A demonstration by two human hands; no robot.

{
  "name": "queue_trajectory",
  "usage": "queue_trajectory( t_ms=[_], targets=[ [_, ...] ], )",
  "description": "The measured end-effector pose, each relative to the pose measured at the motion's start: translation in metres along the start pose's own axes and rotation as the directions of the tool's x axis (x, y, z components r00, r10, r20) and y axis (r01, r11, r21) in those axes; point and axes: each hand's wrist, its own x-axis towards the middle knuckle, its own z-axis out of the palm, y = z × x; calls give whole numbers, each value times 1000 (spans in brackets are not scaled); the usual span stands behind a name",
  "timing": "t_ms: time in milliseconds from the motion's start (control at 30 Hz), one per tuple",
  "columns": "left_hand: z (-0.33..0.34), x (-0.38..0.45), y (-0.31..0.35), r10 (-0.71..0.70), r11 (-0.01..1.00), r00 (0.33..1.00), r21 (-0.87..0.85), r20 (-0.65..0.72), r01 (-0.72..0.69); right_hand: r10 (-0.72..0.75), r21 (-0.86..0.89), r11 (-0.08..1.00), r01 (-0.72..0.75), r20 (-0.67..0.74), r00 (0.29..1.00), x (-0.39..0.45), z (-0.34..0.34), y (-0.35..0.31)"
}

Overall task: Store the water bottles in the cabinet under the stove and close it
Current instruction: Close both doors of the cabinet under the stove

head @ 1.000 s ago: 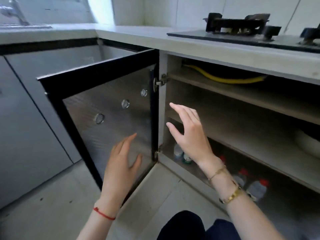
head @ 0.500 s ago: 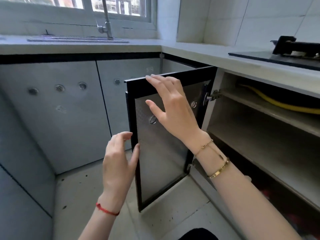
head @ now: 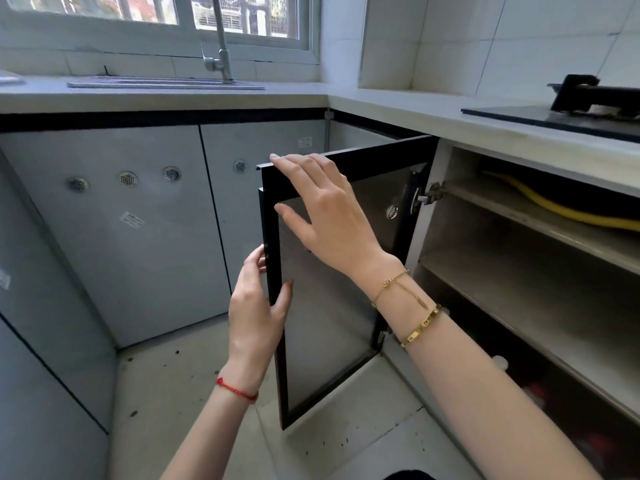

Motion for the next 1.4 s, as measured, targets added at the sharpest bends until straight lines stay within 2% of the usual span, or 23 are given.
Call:
queue_trajectory(
  t_ms=[233, 367, 533, 700, 833, 933, 1067, 1233, 1400],
  targets=[
    [5, -23, 11, 198, 978, 980, -67, -8, -198, -43, -1, 999, 43, -92, 995, -24, -28, 5],
    [15, -43, 26, 320, 927, 945, -226, 61, -299, -69, -13, 998, 68, -146, 987, -49, -59, 16],
    [41, -68, 48, 419, 856, 897, -394, 145, -336, -57, -67, 997, 45, -197, 979, -83, -105, 27],
    [79, -90, 80, 571, 780, 798, -432, 195, -453, -17, -219, 975, -29, -206, 978, -124, -153, 41],
    [123, -104, 109, 665, 717, 715, -454, 216, -530, 86, -329, 932, -154, -211, 974, -164, -191, 57],
    [158, -114, 134, 697, 696, 681, -442, 226, -566, 200, -385, 879, -281, -237, 951, -192, -213, 75],
    [199, -122, 167, 720, 682, 624, -475, 302, -557, 303, -460, 789, -407, -284, 910, -216, -234, 106],
    [228, -122, 190, 722, 690, 595, -437, 353, -577, 282, -682, 598, -421, -312, 907, -225, -248, 140],
    [242, -118, 203, 708, 706, 572, -419, 413, -571, 176, -829, 357, -430, -392, 903, -231, -244, 156]
  ],
)
